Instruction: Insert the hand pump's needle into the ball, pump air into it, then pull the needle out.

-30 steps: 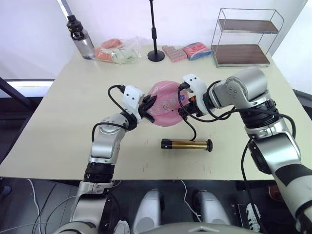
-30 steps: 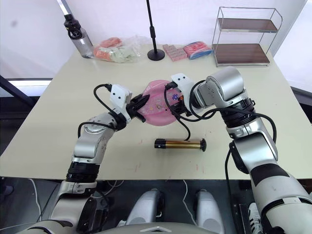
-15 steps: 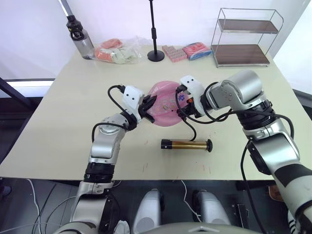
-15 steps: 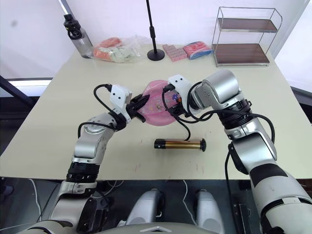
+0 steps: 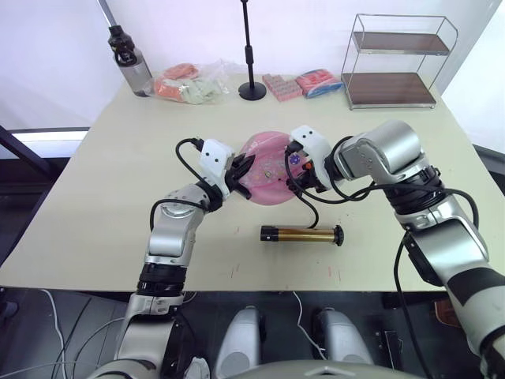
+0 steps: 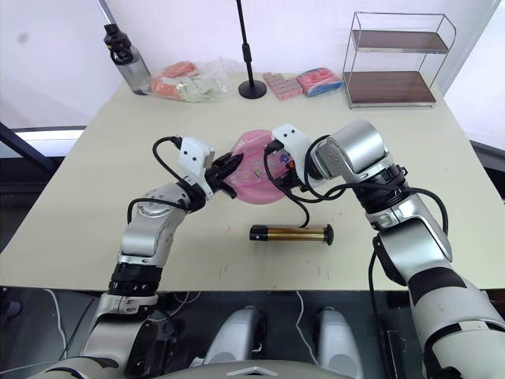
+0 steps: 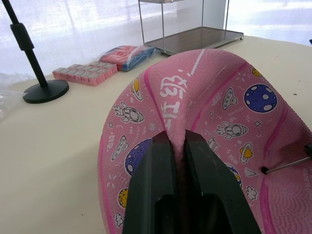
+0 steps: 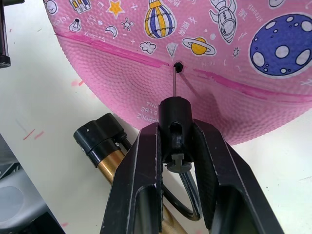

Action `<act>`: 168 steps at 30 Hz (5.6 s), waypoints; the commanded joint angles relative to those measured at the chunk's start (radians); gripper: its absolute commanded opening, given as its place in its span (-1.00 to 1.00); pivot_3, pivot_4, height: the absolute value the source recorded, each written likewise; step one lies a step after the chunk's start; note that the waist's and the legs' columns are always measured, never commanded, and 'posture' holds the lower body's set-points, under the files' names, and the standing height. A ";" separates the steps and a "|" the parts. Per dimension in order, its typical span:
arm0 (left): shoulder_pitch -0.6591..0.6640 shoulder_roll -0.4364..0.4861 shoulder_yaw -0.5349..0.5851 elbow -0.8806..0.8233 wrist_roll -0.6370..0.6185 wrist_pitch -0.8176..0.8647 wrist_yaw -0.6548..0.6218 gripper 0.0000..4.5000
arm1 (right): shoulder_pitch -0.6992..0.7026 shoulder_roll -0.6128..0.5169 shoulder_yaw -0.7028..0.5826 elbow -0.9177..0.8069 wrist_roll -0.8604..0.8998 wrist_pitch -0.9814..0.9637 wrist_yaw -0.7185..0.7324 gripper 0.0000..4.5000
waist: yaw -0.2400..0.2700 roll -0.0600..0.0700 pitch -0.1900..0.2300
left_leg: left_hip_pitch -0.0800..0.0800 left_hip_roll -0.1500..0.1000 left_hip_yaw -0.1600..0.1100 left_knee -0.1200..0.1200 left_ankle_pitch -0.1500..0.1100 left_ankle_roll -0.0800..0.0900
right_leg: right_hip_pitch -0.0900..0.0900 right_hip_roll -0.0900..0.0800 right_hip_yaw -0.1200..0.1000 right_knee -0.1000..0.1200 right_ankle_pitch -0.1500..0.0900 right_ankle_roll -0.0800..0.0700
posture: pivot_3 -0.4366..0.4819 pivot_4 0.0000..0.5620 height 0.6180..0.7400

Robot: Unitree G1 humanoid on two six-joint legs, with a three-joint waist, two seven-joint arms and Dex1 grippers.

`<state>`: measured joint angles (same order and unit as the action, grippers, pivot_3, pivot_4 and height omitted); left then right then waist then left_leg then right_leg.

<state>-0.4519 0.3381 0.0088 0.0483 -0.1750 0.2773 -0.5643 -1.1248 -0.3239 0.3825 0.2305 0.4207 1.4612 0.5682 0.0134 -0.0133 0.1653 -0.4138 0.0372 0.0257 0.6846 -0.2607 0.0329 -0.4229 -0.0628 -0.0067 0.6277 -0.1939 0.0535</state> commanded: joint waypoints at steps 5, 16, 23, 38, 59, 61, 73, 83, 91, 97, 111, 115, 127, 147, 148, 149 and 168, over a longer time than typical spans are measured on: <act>0.013 -0.006 -0.015 -0.009 -0.001 -0.001 -0.001 -0.99 | 0.025 0.019 -0.023 0.038 -0.022 0.032 -0.019 -0.84 | 0.000 0.000 0.000 | 0.000 0.000 0.000 0.000 0.000 0.000 | 0.000 0.000 0.000 0.000 0.000 0.000 | -0.05 -0.47 1.00; 0.013 -0.005 -0.014 -0.002 -0.002 0.002 0.001 -0.99 | 0.021 0.021 -0.047 0.077 -0.047 0.022 -0.026 -0.84 | 0.000 0.000 -0.001 | 0.000 0.000 0.000 0.000 0.000 0.000 | 0.000 0.000 0.000 0.000 0.000 0.000 | -0.05 -0.47 1.00; 0.011 -0.004 -0.011 0.004 -0.002 0.002 0.002 -0.99 | 0.026 0.012 -0.025 0.085 -0.049 0.021 -0.017 -0.84 | 0.000 0.001 -0.001 | 0.001 0.000 0.000 0.000 0.000 0.000 | 0.000 0.000 0.000 0.000 0.000 0.000 | -0.05 -0.47 1.00; 0.028 -0.006 -0.008 -0.007 -0.003 0.005 0.011 -0.99 | 0.020 0.032 -0.048 0.163 -0.063 0.035 -0.040 -0.84 | 0.000 0.002 -0.002 | 0.001 0.000 -0.001 0.000 0.000 0.000 | 0.001 0.000 0.000 0.000 0.000 0.000 | -0.05 -0.47 1.00; 0.023 -0.005 0.005 0.015 -0.002 0.005 0.022 -0.99 | 0.031 0.010 -0.038 0.172 -0.071 0.023 -0.037 -0.84 | -0.001 0.003 -0.003 | 0.001 0.000 -0.001 0.000 0.000 0.000 | 0.001 0.000 0.000 0.000 -0.002 -0.004 | -0.05 -0.47 1.00; 0.024 -0.004 0.006 0.017 -0.002 0.005 0.023 -0.99 | 0.032 0.009 -0.040 0.174 -0.071 0.023 -0.039 -0.84 | -0.001 0.003 -0.003 | 0.001 0.000 -0.001 0.000 0.000 0.000 | 0.001 0.000 0.000 0.000 -0.002 -0.004 | -0.05 -0.47 1.00; 0.023 -0.007 0.006 0.033 0.001 -0.001 0.030 -0.99 | 0.031 0.008 -0.062 0.192 -0.074 0.034 -0.047 -0.84 | 0.000 0.003 -0.003 | 0.001 0.000 -0.001 0.000 0.000 0.000 | 0.001 0.000 -0.001 0.000 -0.002 -0.004 | -0.05 -0.47 1.00; 0.023 -0.008 0.004 0.043 0.002 -0.007 0.031 -0.99 | 0.039 -0.001 -0.058 0.197 -0.076 0.031 -0.046 -0.84 | 0.000 0.003 -0.003 | 0.001 0.000 -0.001 0.000 0.000 0.000 | 0.001 0.000 -0.001 0.000 -0.003 -0.004 | -0.05 -0.47 1.00; 0.025 -0.016 -0.005 0.031 -0.010 0.007 0.019 -0.99 | 0.034 0.012 -0.029 0.198 -0.078 0.027 -0.042 -0.84 | 0.000 0.005 -0.005 | 0.001 0.000 -0.002 0.000 0.000 0.000 | 0.001 0.000 -0.001 0.000 -0.003 -0.004 | -0.05 -0.47 1.00; 0.021 -0.026 -0.013 -0.004 -0.064 0.058 -0.025 -0.99 | -0.012 0.044 -0.009 0.226 -0.070 0.032 -0.030 -0.84 | -0.001 0.006 -0.005 | 0.001 0.000 -0.002 0.000 0.000 0.000 | 0.001 0.000 -0.001 0.000 -0.003 -0.004 | -0.05 -0.47 1.00; 0.056 -0.007 -0.036 -0.037 -0.106 0.149 -0.064 -0.99 | -0.110 0.144 -0.026 0.316 -0.084 0.006 -0.013 -0.84 | -0.027 0.006 -0.005 | 0.001 0.000 -0.003 -0.001 0.000 0.000 | 0.001 0.000 -0.002 -0.001 -0.003 -0.004 | -0.05 -0.47 1.00; 0.062 -0.005 -0.040 -0.030 -0.104 0.157 -0.060 -0.99 | -0.142 0.177 -0.052 0.324 -0.080 0.013 -0.010 -0.84 | -0.029 0.006 -0.005 | 0.001 0.001 -0.003 -0.001 0.000 0.000 | 0.001 0.000 -0.002 -0.001 -0.003 -0.004 | -0.05 -0.47 1.00; 0.076 -0.005 -0.052 -0.040 -0.103 0.181 -0.063 -0.99 | -0.183 0.254 -0.076 0.367 -0.095 -0.011 0.011 -0.84 | -0.041 0.006 -0.006 | 0.001 0.001 -0.004 -0.002 0.000 0.000 | 0.000 0.000 -0.002 -0.001 -0.003 -0.004 | -0.05 -0.47 1.00; 0.108 -0.024 -0.054 -0.075 -0.118 0.214 -0.061 -0.99 | -0.247 0.365 -0.105 0.602 -0.188 -0.149 0.026 -0.84 | -0.058 0.005 -0.012 | 0.017 0.001 -0.006 -0.009 0.000 -0.001 | 0.007 0.000 0.001 -0.001 -0.004 -0.002 | -0.05 -0.47 1.00; 0.110 -0.025 -0.053 -0.076 -0.120 0.218 -0.062 -0.99 | -0.251 0.372 -0.110 0.620 -0.194 -0.162 0.025 -0.84 | -0.058 0.005 -0.012 | 0.019 0.001 -0.007 -0.011 0.000 -0.001 | 0.007 0.000 0.000 -0.001 -0.004 -0.002 | -0.05 -0.47 1.00; 0.112 -0.026 -0.051 -0.076 -0.122 0.223 -0.062 -0.99 | -0.255 0.379 -0.117 0.638 -0.201 -0.176 0.023 -0.84 | -0.058 0.005 -0.013 | 0.020 0.001 -0.007 -0.012 0.000 -0.001 | 0.007 0.000 0.001 -0.001 -0.004 -0.002 | -0.05 -0.47 1.00; 0.060 -0.004 0.060 0.028 -0.100 0.180 -0.017 -0.99 | -0.311 0.411 -0.139 0.714 -0.269 -0.244 0.087 -0.84 | -0.058 0.011 -0.010 | 0.027 0.000 -0.036 -0.020 0.000 -0.001 | 0.004 0.015 -0.007 -0.001 -0.001 -0.009 | -0.05 -0.47 1.00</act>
<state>-0.4117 0.3509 0.1175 0.0268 -0.2792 0.4329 -0.5741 -1.4102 0.0496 0.2519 0.9808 0.1325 1.2385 0.6225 -0.0449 -0.0023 0.1557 -0.3867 0.0375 -0.0105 0.6646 -0.2607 0.0322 -0.4190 -0.0483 -0.0141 0.6265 -0.1946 0.0426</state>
